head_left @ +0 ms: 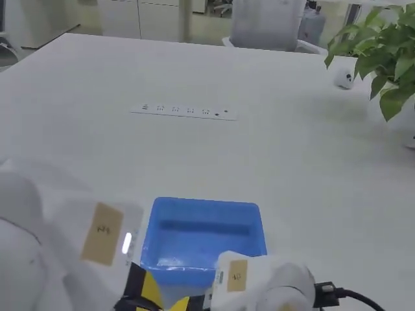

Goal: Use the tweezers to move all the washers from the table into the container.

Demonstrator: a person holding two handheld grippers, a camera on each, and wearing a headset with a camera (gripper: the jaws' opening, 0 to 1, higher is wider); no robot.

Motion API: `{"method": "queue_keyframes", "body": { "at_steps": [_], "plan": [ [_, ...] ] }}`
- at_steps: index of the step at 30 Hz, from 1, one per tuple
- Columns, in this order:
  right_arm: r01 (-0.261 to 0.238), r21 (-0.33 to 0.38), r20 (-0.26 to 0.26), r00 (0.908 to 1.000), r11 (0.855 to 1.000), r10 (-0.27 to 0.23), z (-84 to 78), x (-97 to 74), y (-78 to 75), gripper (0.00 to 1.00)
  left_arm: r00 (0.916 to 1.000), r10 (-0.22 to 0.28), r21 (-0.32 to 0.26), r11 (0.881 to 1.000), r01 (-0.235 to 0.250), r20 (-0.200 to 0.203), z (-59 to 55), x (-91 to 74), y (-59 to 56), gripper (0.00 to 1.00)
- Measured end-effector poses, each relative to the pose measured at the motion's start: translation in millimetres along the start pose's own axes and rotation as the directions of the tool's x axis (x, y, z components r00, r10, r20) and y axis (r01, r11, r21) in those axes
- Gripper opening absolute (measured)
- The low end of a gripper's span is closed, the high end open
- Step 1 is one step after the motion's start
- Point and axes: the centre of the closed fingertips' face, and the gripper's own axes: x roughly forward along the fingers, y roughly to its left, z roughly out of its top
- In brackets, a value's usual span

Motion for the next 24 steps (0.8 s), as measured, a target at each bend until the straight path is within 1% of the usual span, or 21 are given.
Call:
{"method": "queue_keyframes", "body": {
  "at_steps": [1,5,7,8,10,11,15,21,23,24],
  "plan": [
    [0.008,-0.005,-0.001,1.0,1.0,-0.008,0.0,-0.3,-1.4,0.07,1.0,-0.002,0.0,1.0,0.002,-0.001,0.3,0.2,0.9,0.0],
    [0.011,0.014,0.009,0.9999,1.0,-0.011,-0.1,-0.9,-3.6,0.07,1.0,-0.002,0.006,1.0,0.002,0.0,1.9,1.1,4.0,0.0],
    [0.0,0.032,0.007,1.0,0.999,0.0,-2.5,-0.2,-3.2,0.07,0.9999,-0.015,0.0,1.0,0.015,-0.005,1.4,2.9,4.0,0.0],
    [-0.001,0.038,0.014,0.9999,0.999,0.0,-1.8,-0.3,-3.1,0.07,0.9998,-0.022,-0.005,1.0,0.022,0.003,3.4,3.0,3.9,0.0],
    [-0.006,0.053,0.016,0.9999,0.999,0.005,-1.6,-1.0,-2.4,0.08,0.9993,-0.036,-0.014,0.999,0.036,0.005,4.8,3.7,2.8,0.0],
    [-0.013,0.056,0.019,0.9997,0.998,0.012,-1.5,-1.1,-0.8,0.08,0.9991,-0.041,-0.018,0.999,0.041,0.007,5.7,4.0,2.8,0.0],
    [-0.009,0.054,0.018,0.9998,0.998,0.008,-2.7,-1.6,-0.2,0.07,0.998,-0.061,-0.029,0.998,0.061,0.014,7.9,5.5,2.1,0.0],
    [-0.017,0.069,0.026,0.9996,0.997,0.015,-1.7,-1.4,0.0,0.08,0.9963,-0.086,-0.033,0.996,0.085,-0.01,5.1,4.4,2.4,0.0],
    [-0.012,0.054,0.03,0.9995,0.998,0.011,0.2,-2.0,-0.5,0.1,0.9962,-0.086,-0.036,0.996,0.085,-0.014,3.0,4.4,4.7,0.0],
    [-0.008,0.036,0.042,0.9991,0.999,0.006,3.3,-3.2,-0.9,0.09,0.9959,-0.089,-0.035,0.995,0.089,-0.016,1.8,4.1,5.2,0.0]
  ]
}}
